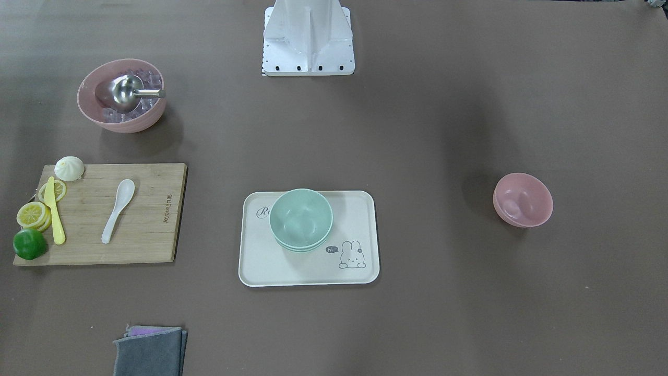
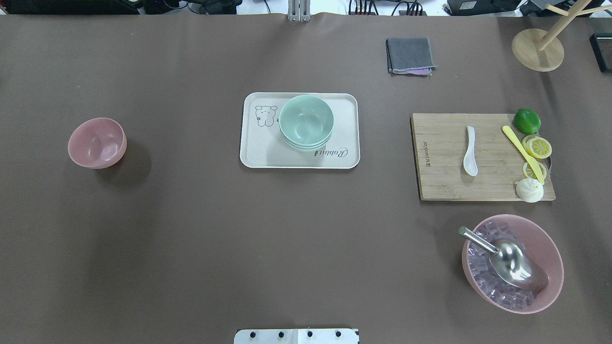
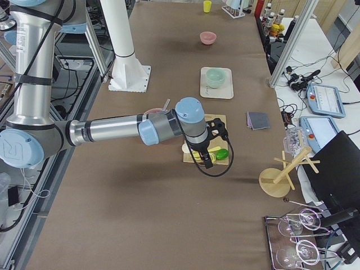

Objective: Stack pink bowl on green and place spoon

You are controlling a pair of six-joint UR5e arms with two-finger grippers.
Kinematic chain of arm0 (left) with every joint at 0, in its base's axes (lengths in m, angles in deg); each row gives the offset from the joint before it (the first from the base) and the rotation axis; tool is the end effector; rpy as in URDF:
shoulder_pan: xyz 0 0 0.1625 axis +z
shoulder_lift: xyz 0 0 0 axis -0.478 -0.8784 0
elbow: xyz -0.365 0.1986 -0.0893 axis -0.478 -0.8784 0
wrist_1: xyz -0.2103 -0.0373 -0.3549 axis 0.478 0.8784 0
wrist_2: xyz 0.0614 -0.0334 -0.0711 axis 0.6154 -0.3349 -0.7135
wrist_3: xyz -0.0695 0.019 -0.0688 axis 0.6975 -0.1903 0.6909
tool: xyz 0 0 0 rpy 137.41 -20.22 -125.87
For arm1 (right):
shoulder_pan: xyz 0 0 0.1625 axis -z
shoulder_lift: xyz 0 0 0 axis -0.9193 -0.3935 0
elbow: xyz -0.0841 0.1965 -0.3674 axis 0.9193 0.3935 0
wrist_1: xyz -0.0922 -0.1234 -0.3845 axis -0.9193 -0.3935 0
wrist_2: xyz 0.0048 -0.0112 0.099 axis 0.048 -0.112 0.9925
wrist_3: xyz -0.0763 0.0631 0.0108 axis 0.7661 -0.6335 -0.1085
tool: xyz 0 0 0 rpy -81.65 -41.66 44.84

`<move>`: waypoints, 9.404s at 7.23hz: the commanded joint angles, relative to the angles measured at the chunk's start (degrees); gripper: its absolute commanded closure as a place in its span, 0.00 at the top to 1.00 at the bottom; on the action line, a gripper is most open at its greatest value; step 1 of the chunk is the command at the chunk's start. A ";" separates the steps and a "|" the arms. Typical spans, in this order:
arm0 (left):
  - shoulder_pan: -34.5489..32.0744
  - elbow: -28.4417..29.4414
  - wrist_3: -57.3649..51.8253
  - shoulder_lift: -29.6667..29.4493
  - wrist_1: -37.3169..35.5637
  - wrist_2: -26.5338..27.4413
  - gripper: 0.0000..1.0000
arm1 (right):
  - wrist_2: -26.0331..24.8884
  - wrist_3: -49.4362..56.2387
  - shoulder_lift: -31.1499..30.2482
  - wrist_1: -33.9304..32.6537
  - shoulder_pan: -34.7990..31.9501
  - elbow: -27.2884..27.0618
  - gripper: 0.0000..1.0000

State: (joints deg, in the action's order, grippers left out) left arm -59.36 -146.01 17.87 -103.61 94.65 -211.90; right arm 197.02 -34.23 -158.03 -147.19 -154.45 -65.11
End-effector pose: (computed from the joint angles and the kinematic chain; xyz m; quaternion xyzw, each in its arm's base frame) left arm -0.0482 -0.5275 0.5699 0.2384 0.3435 0.1186 0.9006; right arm 0.0454 -0.4492 0.5529 0.1908 -0.3643 -0.1292 0.9023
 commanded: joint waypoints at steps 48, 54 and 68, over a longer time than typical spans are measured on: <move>50.91 13.42 80.96 -48.18 -12.61 25.83 0.00 | -10.68 -41.89 3.39 12.60 24.52 1.26 1.00; 50.91 13.51 80.96 -48.27 -12.61 26.79 0.00 | -10.68 -41.89 3.39 12.60 24.52 1.26 1.00; 32.51 -14.83 44.85 -28.44 -33.99 11.17 0.98 | -11.12 -51.87 6.54 12.51 28.63 0.03 1.00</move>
State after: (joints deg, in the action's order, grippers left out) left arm -20.32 -153.26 75.33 -138.04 69.05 -197.38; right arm 186.22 -81.78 -152.89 -134.58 -127.70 -64.53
